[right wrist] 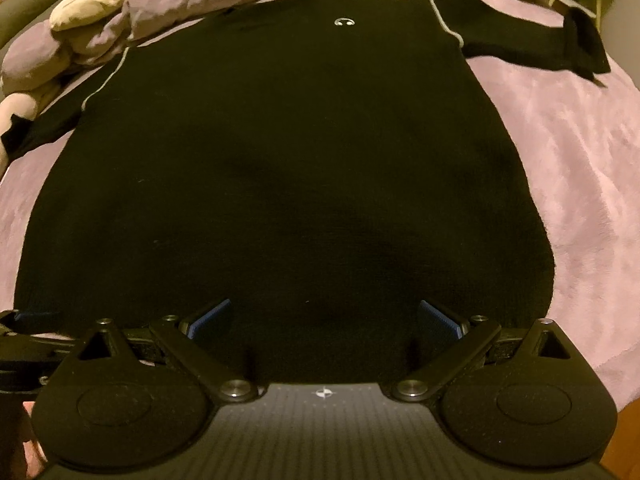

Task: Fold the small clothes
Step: 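Grasp the black sweater's sleeve cuff with the right tool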

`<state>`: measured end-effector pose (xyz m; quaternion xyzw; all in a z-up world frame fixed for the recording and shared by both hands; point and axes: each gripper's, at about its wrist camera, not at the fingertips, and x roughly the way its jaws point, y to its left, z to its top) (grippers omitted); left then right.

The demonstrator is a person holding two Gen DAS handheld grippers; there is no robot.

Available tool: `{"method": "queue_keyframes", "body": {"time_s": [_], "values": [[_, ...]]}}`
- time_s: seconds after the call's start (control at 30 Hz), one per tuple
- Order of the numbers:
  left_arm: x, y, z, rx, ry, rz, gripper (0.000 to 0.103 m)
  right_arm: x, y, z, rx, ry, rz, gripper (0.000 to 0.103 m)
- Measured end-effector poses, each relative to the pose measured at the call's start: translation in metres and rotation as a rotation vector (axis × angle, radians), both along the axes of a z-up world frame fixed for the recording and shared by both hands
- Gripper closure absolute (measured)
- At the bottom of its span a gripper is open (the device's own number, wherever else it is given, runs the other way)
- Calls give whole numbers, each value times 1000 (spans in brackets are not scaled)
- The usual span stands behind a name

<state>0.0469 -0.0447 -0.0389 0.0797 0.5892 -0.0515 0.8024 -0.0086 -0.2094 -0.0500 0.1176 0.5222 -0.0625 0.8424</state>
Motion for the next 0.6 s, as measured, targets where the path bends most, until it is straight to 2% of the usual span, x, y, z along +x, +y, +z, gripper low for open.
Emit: {"method": "queue_keyframes", "body": {"time_s": [0.2, 0.3, 0.37, 0.4, 0.5, 0.53, 0.6], "values": [[24, 0, -3, 3, -12, 47, 0, 12, -38, -36, 87, -9, -88, 4], [45, -3, -4, 8, -41, 79, 0, 10, -42, -49, 78, -51, -64, 4], [62, -6, -5, 23, -82, 108, 0, 4, -43, -55, 86, -102, -51, 4], [70, -8, -6, 29, -106, 124, 0, 4, -43, -57, 92, -99, -38, 4], [95, -11, -11, 20, -166, 181, 0, 11, -46, -52, 111, -44, 44, 4], [102, -11, -12, 14, -173, 196, 0, 15, -52, -47, 145, -24, 68, 4], [116, -10, -15, -10, -201, 226, 0, 19, -79, -36, 257, -58, 30, 4]]}}
